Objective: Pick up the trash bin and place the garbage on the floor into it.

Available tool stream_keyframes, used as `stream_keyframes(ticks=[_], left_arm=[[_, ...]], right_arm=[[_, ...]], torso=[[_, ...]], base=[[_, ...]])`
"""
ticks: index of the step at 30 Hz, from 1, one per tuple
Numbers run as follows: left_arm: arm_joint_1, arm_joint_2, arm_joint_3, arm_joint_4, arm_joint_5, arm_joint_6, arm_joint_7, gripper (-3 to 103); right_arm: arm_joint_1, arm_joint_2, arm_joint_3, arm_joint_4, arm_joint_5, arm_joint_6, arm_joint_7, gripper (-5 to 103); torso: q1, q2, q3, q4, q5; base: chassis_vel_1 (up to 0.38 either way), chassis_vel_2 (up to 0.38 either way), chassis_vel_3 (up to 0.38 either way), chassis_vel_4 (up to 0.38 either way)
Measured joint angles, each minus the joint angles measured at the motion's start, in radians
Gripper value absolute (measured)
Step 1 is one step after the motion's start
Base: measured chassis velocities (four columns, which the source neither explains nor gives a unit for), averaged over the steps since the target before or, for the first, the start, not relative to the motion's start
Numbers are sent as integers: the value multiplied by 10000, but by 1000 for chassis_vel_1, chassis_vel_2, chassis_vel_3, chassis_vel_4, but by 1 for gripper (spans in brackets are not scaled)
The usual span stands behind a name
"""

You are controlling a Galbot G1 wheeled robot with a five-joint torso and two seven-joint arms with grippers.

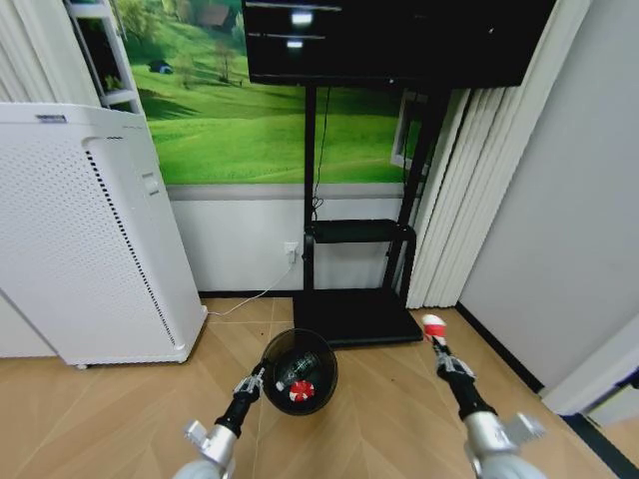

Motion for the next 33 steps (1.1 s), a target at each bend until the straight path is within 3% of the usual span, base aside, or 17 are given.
stream_keyframes(ticks=[3, 4, 10, 19, 30, 31, 33], left_arm=[[-172, 187, 374, -8, 203, 36, 67, 7], [-410, 304, 816, 29, 352, 71, 88, 7], [-871, 460, 1777, 98, 557, 103, 390, 7], [-732, 564, 2039, -338, 832, 59, 1428, 7], [-568, 610, 1547, -387, 713, -11, 1544, 7], [-608, 578, 1522, -390, 672, -11, 1524, 7], [-631, 545, 1500, -391, 645, -11, 1505, 7]], right_arm=[[-356, 223, -142, 256, -189, 195, -465, 9], [-628, 388, -367, 331, -658, 420, -993, 9], [-819, 275, -900, 104, -1799, 624, -2181, 9], [2, -82, -1663, -1037, -2988, 656, -2396, 9], [282, -146, -1775, -1467, -3210, 804, -2419, 6], [264, -145, -1756, -1491, -3224, 871, -2556, 14], [231, -145, -1732, -1508, -3238, 947, -2683, 14]], torso=[[0, 0, 0, 0, 3], [0, 0, 0, 1, 3], [0, 0, 0, 5, 4], [0, -2, 1, 5, 6], [3, -3, 2, 3, 4], [3, -2, 1, 3, 3], [3, -2, 2, 3, 4]], base=[[0, 0, 0, 0], [0, 0, 0, 0], [0, 0, 0, 0], [0, 0, 0, 0], [0, 0, 0, 0], [0, 0, 0, 0], [0, 0, 0, 0]])
